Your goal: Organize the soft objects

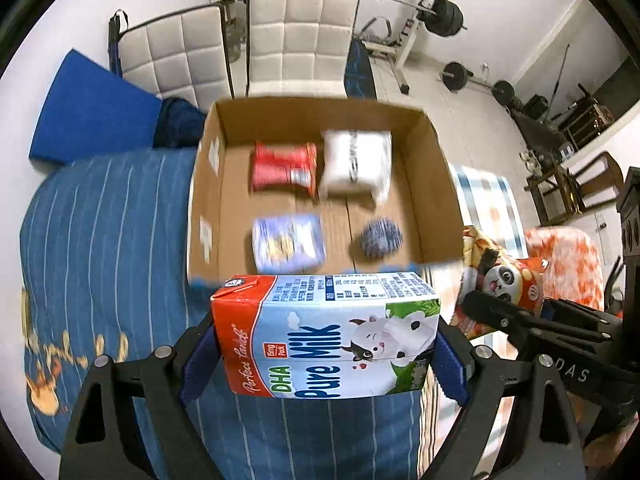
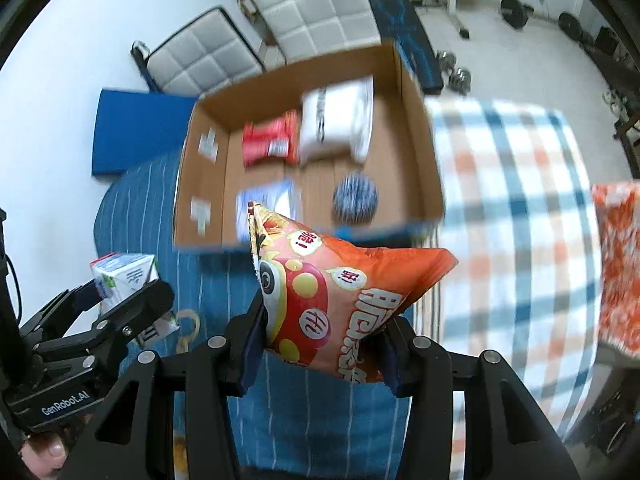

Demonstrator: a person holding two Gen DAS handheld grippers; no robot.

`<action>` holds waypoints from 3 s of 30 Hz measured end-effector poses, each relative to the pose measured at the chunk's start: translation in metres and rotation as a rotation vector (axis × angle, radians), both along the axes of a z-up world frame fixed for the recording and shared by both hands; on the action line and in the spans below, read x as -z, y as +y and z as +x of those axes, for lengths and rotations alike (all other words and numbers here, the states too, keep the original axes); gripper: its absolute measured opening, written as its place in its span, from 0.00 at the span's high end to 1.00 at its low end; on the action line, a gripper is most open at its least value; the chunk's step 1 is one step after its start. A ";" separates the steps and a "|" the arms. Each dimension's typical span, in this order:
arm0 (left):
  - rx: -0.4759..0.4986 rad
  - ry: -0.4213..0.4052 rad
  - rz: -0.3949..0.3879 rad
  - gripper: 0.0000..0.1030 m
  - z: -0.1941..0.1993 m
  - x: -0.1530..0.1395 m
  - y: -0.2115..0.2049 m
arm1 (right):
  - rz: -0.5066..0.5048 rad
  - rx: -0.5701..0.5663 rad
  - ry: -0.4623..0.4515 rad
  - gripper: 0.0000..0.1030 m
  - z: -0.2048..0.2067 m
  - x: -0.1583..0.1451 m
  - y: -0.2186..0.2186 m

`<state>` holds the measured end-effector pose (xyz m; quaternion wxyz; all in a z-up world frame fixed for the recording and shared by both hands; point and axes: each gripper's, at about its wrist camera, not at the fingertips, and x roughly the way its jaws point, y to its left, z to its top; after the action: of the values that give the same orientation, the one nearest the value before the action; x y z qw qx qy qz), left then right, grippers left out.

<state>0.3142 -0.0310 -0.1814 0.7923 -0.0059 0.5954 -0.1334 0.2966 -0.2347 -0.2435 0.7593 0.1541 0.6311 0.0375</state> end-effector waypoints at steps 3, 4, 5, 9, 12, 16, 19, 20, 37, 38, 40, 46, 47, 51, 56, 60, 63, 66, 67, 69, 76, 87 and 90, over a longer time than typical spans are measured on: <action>0.000 0.003 0.017 0.13 0.036 0.007 -0.004 | -0.021 0.004 -0.024 0.51 0.037 -0.001 -0.005; -0.010 0.013 0.014 0.13 0.049 0.013 -0.005 | -0.031 0.007 -0.029 0.51 0.051 0.002 -0.006; -0.019 0.027 0.013 0.13 0.060 0.019 -0.005 | -0.040 0.007 -0.031 0.51 0.063 0.005 -0.006; -0.030 0.099 0.022 0.13 0.102 0.055 -0.011 | -0.040 0.024 0.003 0.51 0.118 0.039 -0.009; -0.028 0.156 0.050 0.13 0.129 0.088 -0.016 | -0.020 0.031 0.079 0.51 0.152 0.080 -0.010; -0.032 0.256 0.082 0.13 0.159 0.137 -0.015 | -0.032 0.029 0.144 0.51 0.178 0.130 -0.005; -0.031 0.328 0.098 0.13 0.175 0.166 -0.012 | -0.012 0.026 0.200 0.51 0.189 0.162 -0.002; -0.032 0.344 0.103 0.13 0.178 0.173 -0.010 | -0.006 0.023 0.215 0.51 0.192 0.171 -0.001; -0.017 0.512 0.114 0.12 0.182 0.244 -0.003 | 0.019 -0.057 0.343 0.51 0.192 0.243 0.031; -0.020 0.510 0.113 0.12 0.184 0.245 -0.001 | 0.029 -0.048 0.343 0.51 0.193 0.246 0.030; -0.025 0.514 0.110 0.11 0.185 0.246 0.003 | 0.039 -0.042 0.336 0.51 0.195 0.248 0.030; -0.028 0.537 0.116 0.11 0.192 0.249 0.006 | 0.023 -0.051 0.334 0.50 0.203 0.253 0.034; -0.030 0.539 0.116 0.11 0.193 0.250 0.004 | 0.023 -0.050 0.337 0.50 0.204 0.254 0.035; -0.043 0.566 0.107 0.10 0.200 0.251 0.006 | 0.013 -0.058 0.340 0.40 0.211 0.256 0.038; -0.076 0.562 0.077 0.09 0.198 0.248 0.015 | -0.024 -0.036 0.319 0.20 0.220 0.239 0.030; -0.069 0.509 0.100 0.09 0.193 0.233 0.011 | -0.048 -0.049 0.293 0.08 0.222 0.223 0.028; -0.062 0.459 0.098 0.08 0.188 0.212 0.010 | -0.073 -0.058 0.273 0.08 0.219 0.212 0.030; -0.053 0.389 0.124 0.00 0.179 0.189 0.008 | -0.096 -0.063 0.273 0.08 0.214 0.203 0.032; -0.049 0.374 0.136 0.00 0.178 0.182 0.008 | -0.108 -0.065 0.267 0.08 0.213 0.200 0.034; -0.041 0.339 0.155 0.00 0.171 0.172 0.007 | -0.133 -0.074 0.257 0.08 0.209 0.195 0.039; -0.027 0.221 0.191 0.00 0.137 0.140 -0.006 | -0.174 -0.071 0.220 0.00 0.188 0.178 0.054; -0.045 0.164 0.181 0.00 0.116 0.126 0.005 | -0.229 -0.050 0.182 0.00 0.143 0.143 0.021; -0.047 0.139 0.175 0.00 0.101 0.104 0.005 | -0.236 -0.043 0.156 0.00 0.135 0.131 0.017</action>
<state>0.4156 -0.0259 -0.2856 0.7496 0.0401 0.6578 -0.0615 0.4315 -0.2173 -0.3741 0.7199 0.0527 0.6913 -0.0329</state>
